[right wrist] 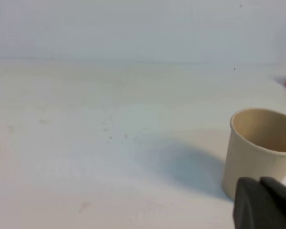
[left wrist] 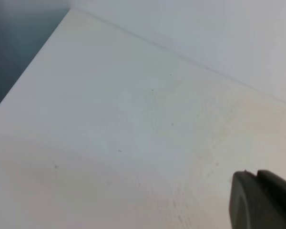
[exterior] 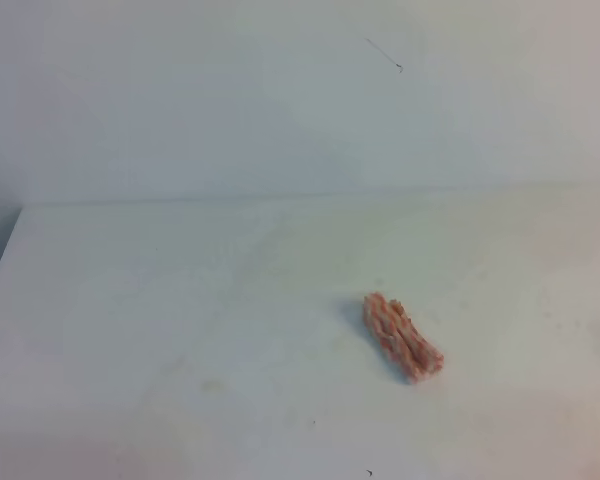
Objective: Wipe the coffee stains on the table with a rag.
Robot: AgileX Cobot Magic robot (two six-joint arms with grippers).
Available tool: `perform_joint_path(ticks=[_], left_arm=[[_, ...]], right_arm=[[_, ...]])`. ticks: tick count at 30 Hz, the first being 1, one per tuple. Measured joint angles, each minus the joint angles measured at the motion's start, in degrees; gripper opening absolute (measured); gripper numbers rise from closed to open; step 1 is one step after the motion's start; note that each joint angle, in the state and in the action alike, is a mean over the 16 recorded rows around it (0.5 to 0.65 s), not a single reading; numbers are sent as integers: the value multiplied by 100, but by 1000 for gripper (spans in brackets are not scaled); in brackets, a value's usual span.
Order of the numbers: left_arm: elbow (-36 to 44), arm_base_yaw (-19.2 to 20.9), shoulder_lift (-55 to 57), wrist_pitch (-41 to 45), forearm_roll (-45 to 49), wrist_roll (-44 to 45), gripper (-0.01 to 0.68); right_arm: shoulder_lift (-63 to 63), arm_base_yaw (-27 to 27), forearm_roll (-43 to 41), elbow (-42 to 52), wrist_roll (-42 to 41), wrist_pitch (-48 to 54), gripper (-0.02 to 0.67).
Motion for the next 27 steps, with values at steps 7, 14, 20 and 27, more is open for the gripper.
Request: perform_joint_path(ticks=[7, 14, 20, 27], left_arm=[[0, 0, 0, 0, 0, 0, -1], [0, 0, 0, 0, 0, 0, -1], [0, 0, 0, 0, 0, 0, -1], [0, 0, 0, 0, 0, 0, -1]], right_arm=[[-8, 0, 0, 11, 0, 1, -3], [24, 0, 0, -32, 0, 26, -4], [33, 0, 0, -43, 0, 33, -4], [50, -1, 0, -64, 0, 53, -4]])
